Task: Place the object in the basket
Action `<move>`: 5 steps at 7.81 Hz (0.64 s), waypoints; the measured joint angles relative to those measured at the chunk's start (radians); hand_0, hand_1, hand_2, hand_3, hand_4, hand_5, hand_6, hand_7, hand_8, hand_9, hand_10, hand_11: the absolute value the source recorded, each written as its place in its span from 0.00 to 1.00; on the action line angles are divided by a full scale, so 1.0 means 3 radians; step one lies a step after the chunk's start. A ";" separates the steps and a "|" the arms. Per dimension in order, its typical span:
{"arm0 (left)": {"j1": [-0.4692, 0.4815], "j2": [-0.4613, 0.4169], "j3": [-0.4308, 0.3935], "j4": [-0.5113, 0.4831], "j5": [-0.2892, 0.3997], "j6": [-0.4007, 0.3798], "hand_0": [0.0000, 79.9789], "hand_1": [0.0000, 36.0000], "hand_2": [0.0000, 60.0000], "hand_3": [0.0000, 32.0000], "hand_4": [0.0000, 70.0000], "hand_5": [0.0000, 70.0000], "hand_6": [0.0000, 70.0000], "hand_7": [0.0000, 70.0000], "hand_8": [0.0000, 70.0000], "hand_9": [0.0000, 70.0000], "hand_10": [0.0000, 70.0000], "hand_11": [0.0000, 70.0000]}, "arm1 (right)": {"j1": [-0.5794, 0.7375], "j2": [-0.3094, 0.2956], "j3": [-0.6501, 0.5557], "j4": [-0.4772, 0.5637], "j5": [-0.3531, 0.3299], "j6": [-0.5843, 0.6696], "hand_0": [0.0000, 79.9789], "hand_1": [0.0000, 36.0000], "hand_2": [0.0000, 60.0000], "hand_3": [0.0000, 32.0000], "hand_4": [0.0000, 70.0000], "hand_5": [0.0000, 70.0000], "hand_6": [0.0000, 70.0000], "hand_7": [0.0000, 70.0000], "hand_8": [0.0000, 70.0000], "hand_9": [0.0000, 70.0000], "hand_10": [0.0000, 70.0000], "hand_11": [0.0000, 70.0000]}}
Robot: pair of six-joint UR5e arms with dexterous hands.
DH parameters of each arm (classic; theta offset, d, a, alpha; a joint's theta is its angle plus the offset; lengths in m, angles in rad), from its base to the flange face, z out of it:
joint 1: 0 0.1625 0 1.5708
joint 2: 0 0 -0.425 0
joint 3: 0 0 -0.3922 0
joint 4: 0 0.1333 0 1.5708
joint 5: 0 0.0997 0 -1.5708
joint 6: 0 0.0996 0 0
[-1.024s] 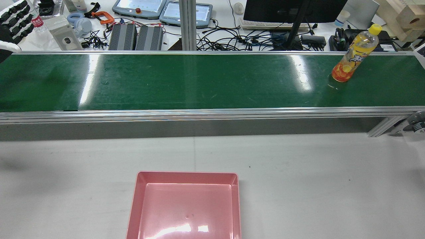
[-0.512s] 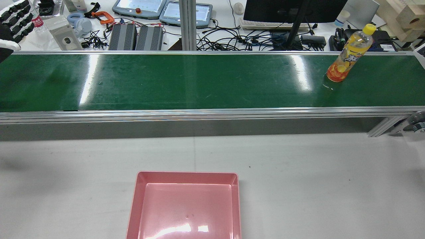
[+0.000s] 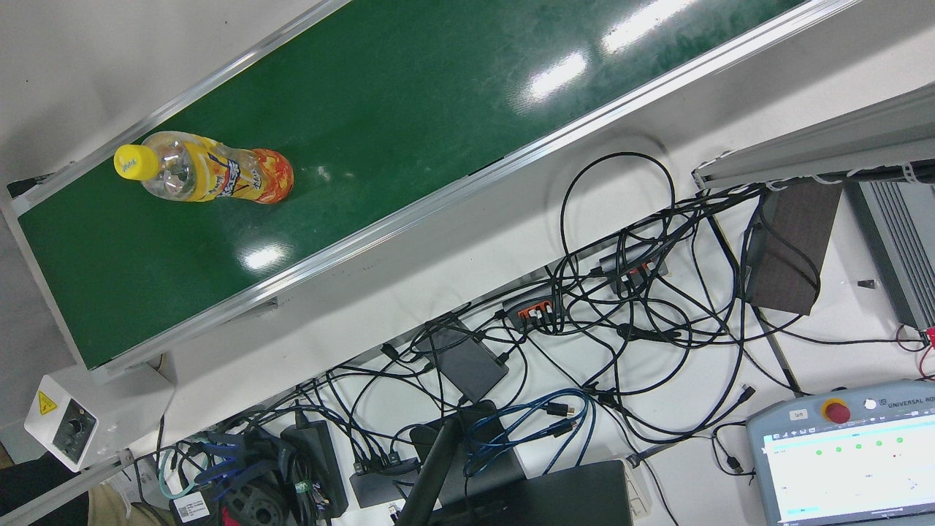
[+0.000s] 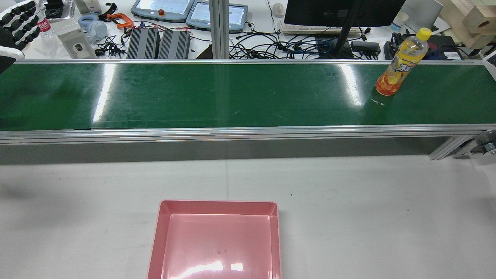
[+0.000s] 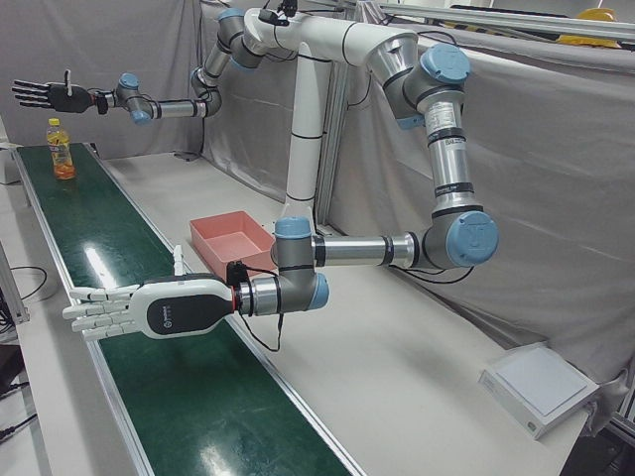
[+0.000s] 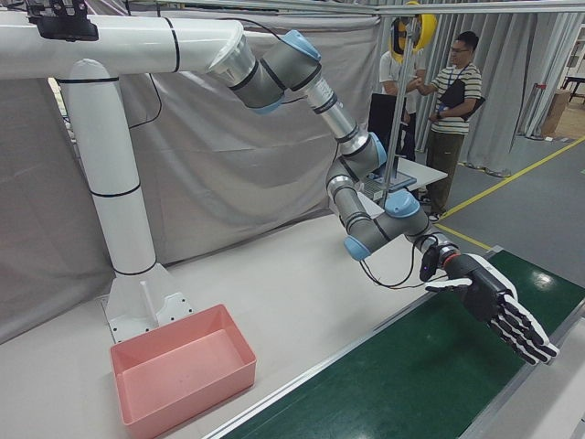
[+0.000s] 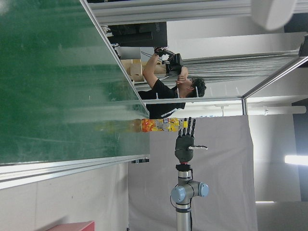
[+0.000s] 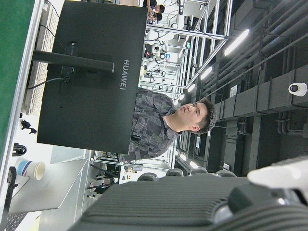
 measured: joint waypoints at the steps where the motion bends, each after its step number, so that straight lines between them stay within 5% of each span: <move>1: -0.0001 0.0000 -0.0005 0.0000 0.0000 -0.0004 0.79 0.33 0.00 0.00 0.00 0.21 0.00 0.00 0.00 0.00 0.00 0.03 | 0.0001 0.0001 0.0005 0.0000 -0.0001 0.0000 0.00 0.00 0.00 0.00 0.00 0.00 0.00 0.00 0.00 0.00 0.00 0.00; 5: -0.0005 0.0003 -0.0019 0.0001 0.0000 -0.0019 0.80 0.33 0.00 0.00 0.00 0.22 0.00 0.00 0.00 0.00 0.00 0.04 | 0.0001 -0.0003 0.0003 0.0002 0.0001 0.0000 0.00 0.00 0.00 0.00 0.00 0.00 0.00 0.00 0.00 0.00 0.00 0.00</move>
